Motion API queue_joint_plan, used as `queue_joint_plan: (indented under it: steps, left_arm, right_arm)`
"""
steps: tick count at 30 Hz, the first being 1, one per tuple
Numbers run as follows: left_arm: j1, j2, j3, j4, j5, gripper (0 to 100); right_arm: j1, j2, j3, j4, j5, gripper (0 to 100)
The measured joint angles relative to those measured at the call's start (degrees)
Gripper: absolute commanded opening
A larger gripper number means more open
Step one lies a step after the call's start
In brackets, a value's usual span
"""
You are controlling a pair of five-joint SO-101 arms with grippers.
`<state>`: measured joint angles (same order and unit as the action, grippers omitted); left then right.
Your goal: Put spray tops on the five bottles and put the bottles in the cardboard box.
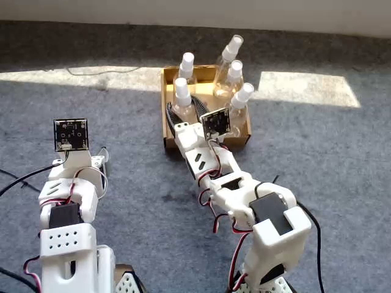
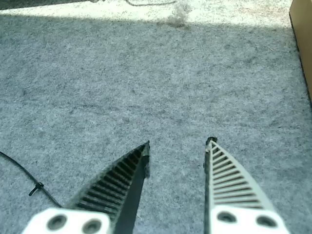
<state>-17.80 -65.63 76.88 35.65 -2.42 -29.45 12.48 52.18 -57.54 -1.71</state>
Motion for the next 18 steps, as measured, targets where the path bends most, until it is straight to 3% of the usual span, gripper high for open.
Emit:
queue_joint_plan:
  steps: [15,18]
  left_arm:
    - [0.0,0.0,0.0,0.0,0.0,18]
    - [0.0,0.0,0.0,0.0,0.0,18]
  right_arm:
    - [0.0,0.0,0.0,0.0,0.0,1.3]
    - [0.0,0.0,0.0,0.0,0.0,6.6]
